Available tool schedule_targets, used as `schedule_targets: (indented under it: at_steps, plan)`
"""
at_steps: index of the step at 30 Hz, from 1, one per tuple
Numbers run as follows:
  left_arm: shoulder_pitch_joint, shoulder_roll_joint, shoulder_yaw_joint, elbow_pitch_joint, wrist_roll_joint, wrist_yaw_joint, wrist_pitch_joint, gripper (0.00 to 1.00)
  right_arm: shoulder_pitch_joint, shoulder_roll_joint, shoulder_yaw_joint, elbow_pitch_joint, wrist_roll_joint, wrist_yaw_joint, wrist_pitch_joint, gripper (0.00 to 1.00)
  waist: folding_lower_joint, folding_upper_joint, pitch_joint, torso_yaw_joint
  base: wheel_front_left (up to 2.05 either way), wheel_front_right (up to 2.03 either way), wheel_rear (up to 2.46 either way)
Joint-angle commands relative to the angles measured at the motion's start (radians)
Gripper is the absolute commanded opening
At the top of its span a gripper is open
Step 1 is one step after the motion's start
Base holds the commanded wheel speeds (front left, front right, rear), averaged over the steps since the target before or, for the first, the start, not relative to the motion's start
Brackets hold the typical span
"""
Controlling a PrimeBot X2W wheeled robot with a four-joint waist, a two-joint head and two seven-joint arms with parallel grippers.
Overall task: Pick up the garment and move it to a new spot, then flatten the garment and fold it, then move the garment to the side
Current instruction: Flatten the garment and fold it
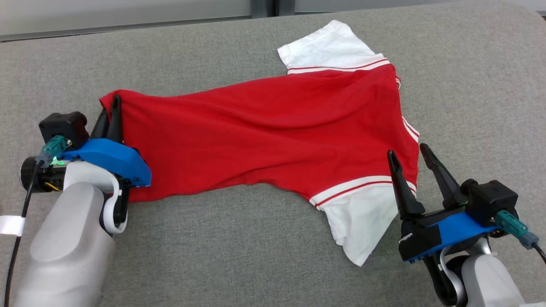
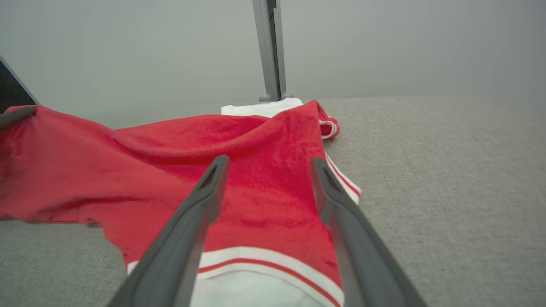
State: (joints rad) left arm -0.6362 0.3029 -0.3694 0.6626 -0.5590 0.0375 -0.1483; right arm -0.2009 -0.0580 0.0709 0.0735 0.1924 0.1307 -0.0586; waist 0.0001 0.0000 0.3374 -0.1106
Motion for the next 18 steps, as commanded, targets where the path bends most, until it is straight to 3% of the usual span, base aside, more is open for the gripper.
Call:
schedule_targets:
  at_steps: [1, 2, 3, 4, 12, 18]
  plan:
    - [-0.029, 0.002, 0.002, 0.021, 0.007, -0.007, -0.016, 0.00, -0.019, -0.005, -0.001, -0.004, 0.005, 0.000, -0.006, 1.00, -0.0001, 0.0000, 0.003, 0.000, 0.00, 0.00, 0.00]
    - [-0.039, 0.001, 0.001, 0.039, 0.006, -0.011, -0.025, 0.18, -0.020, -0.005, -0.002, -0.002, 0.005, 0.000, -0.006, 1.00, -0.0001, 0.0000, 0.005, 0.000, 0.00, 0.00, 0.00]
    - [-0.048, -0.003, -0.002, 0.053, 0.009, -0.014, -0.035, 0.74, -0.022, -0.005, -0.003, -0.001, 0.005, 0.000, -0.006, 1.00, -0.0001, 0.0000, 0.006, 0.001, 0.00, 0.00, 0.00]
    - [-0.057, -0.007, -0.005, 0.064, 0.012, -0.020, -0.046, 1.00, -0.024, -0.004, -0.004, 0.000, 0.006, 0.000, -0.005, 1.00, -0.0001, 0.0000, 0.007, 0.002, 0.00, 0.00, 0.00]
    - [-0.029, -0.054, 0.005, 0.083, 0.012, -0.073, -0.113, 1.00, -0.024, -0.008, -0.021, 0.003, 0.008, 0.000, -0.008, 1.00, -0.0001, 0.0000, -0.026, 0.039, 0.00, 0.00, 0.00]
    - [0.132, -0.094, 0.095, -0.110, 0.056, -0.089, -0.117, 1.00, 0.008, -0.007, -0.053, -0.008, 0.005, 0.000, 0.001, 1.00, -0.0001, 0.0000, -0.081, 0.080, 0.00, 0.00, 0.00]
